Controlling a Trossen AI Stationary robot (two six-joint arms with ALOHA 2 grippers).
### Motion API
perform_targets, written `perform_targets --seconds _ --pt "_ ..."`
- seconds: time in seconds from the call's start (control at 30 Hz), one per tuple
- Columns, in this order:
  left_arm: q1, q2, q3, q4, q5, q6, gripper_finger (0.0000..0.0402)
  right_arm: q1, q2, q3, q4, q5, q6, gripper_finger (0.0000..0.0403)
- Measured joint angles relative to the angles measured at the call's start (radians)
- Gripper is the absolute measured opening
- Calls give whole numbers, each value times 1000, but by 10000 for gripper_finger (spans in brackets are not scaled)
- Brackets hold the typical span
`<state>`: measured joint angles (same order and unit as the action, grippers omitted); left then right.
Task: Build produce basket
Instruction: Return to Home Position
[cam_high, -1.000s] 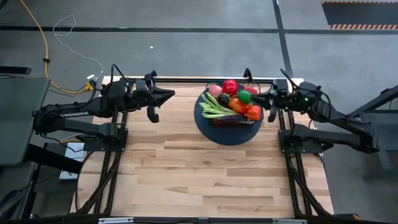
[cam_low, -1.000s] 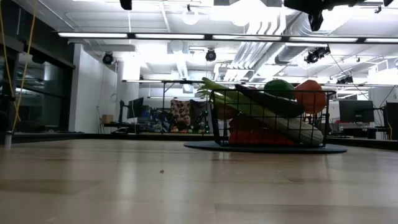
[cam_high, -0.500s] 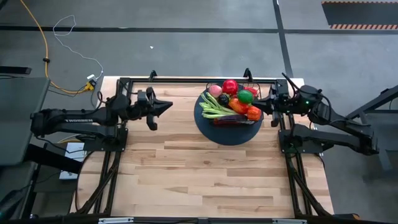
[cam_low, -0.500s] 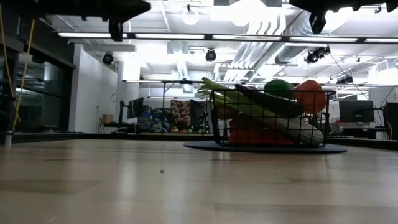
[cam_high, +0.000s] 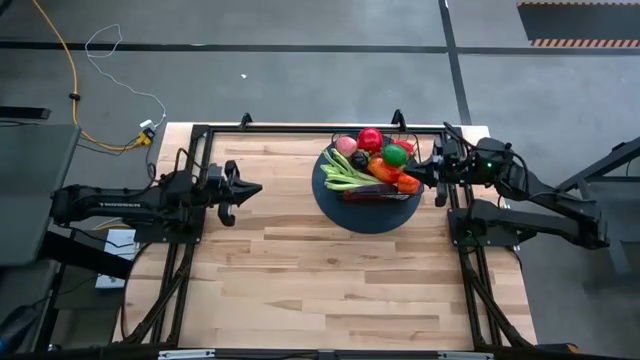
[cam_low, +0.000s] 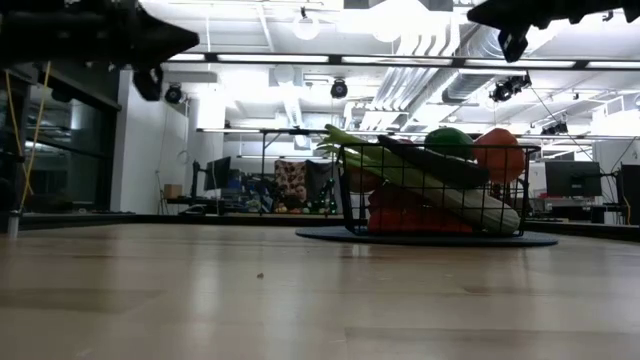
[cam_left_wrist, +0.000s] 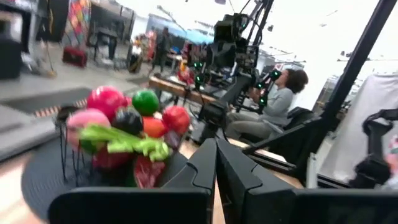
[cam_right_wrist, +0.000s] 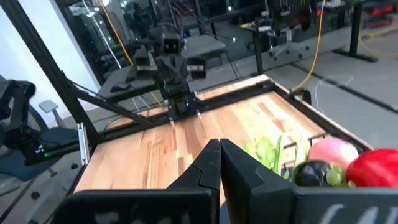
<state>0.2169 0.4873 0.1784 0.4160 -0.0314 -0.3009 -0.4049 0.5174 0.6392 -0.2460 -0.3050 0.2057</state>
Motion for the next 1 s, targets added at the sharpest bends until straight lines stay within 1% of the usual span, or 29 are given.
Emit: perform_targets --seconds 0.1,0.2,0.3,0.47,0.57,0.67,0.77,0.93,1.0 --pt "-23 -76 -2 -108 -2 -60 0 0 -2 0 38 0 -8 0" --pt "-71 -139 -3 -185 -12 -64 0 0 -2 0 90 0 17 0" --pt "-126 -195 -4 -257 -84 -43 0 0 -2 0 109 -1 22 0" --pt "-205 -274 -75 -243 -235 -24 0 0 -2 0 145 -2 22 0" --pt "-236 -320 -113 -242 -287 -16 0 0 -2 0 162 -2 22 0" --pt "-245 -360 -127 -242 -333 43 0 0 -2 0 163 -2 22 0" --pt "-243 -398 -128 -256 -334 90 0 0 -2 0 163 -9 24 0" --pt "-243 -484 -128 -401 -318 87 0 0 -2 0 162 -46 60 0" --pt "-243 -483 -127 -417 -309 90 0 0 -2 0 162 -48 74 0"
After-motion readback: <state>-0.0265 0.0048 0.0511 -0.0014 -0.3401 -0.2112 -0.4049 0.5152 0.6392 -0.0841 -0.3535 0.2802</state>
